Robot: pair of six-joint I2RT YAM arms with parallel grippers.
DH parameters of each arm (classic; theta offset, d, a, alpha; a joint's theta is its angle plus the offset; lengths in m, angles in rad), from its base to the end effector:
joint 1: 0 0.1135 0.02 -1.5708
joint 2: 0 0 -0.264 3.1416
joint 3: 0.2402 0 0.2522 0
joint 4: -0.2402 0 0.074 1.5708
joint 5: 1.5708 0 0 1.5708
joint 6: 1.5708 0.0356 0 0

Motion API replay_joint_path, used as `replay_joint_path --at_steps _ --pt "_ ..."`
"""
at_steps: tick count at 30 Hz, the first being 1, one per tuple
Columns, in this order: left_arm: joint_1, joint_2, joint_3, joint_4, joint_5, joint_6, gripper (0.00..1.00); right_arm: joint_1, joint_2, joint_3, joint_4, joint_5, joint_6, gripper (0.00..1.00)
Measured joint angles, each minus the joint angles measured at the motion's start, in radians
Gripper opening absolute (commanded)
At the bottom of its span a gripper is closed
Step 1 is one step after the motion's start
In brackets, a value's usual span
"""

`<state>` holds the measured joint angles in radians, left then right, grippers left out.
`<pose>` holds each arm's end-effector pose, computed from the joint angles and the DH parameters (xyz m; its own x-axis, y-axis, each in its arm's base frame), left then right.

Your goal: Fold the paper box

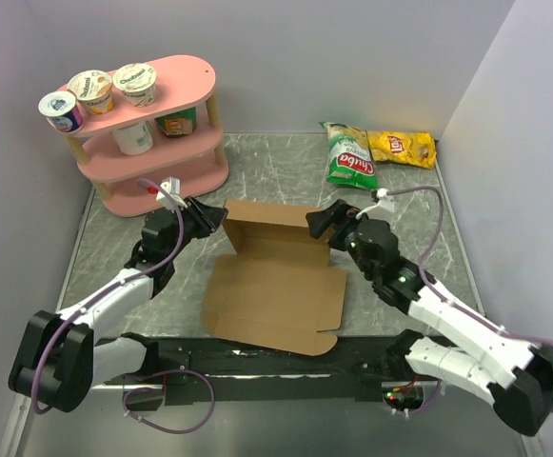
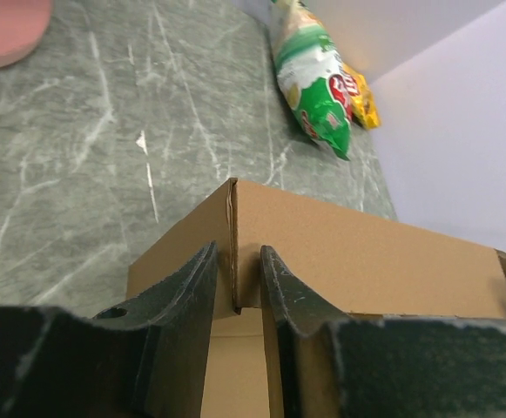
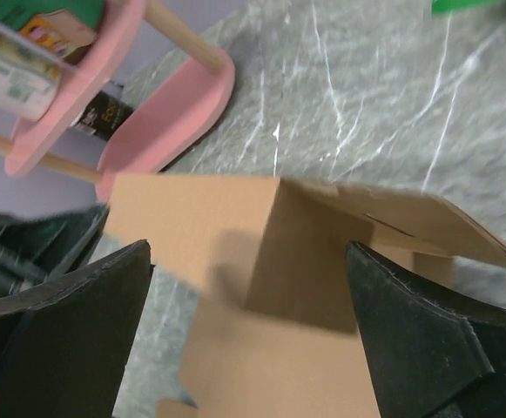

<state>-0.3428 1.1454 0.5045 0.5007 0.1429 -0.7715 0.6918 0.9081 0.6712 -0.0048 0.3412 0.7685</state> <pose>0.2351 -0.0893 0.2403 -0.4189 -0.5832 -0.6960 0.2420 0.6670 -0.7046 0.1726 0.1275 0.2967 -0.3764 0.5387 -0.7537 -0.1242 0.7769 0.6173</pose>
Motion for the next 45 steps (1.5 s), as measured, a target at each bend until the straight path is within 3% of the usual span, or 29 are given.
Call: replay_joint_path --at_steps 4,8,11,21,27,30,37,41,45 --pt "-0.002 0.011 0.035 -0.049 -0.044 0.0 0.32 -0.001 -0.167 0.001 -0.102 -0.005 -0.099 0.95" --pt "-0.004 0.024 0.057 -0.071 -0.08 -0.001 0.32 -0.001 -0.336 -0.03 -0.175 -0.023 -0.169 0.84" --pt "-0.004 0.044 0.074 -0.072 -0.088 -0.002 0.32 0.003 -0.354 -0.055 -0.204 -0.054 -0.198 0.75" --pt "-0.004 0.061 0.087 -0.068 -0.088 -0.004 0.32 0.096 -0.084 -0.124 -0.217 0.068 -0.226 0.6" --pt "-0.004 0.063 0.087 -0.065 -0.086 -0.004 0.32 0.098 0.056 -0.124 -0.106 0.182 -0.243 0.53" --pt "-0.004 0.068 0.088 -0.059 -0.082 -0.004 0.32 0.108 0.111 -0.124 -0.059 0.217 -0.248 0.44" --pt "-0.006 0.079 0.093 -0.048 -0.077 -0.004 0.32 0.209 0.247 -0.123 0.024 0.304 -0.24 0.37" --pt "-0.013 0.08 0.093 -0.045 -0.072 -0.004 0.32 0.25 0.367 -0.107 0.026 0.347 -0.196 0.37" --pt "-0.015 0.08 0.093 -0.044 -0.072 -0.004 0.33 0.266 0.418 -0.095 0.018 0.397 -0.15 0.47"
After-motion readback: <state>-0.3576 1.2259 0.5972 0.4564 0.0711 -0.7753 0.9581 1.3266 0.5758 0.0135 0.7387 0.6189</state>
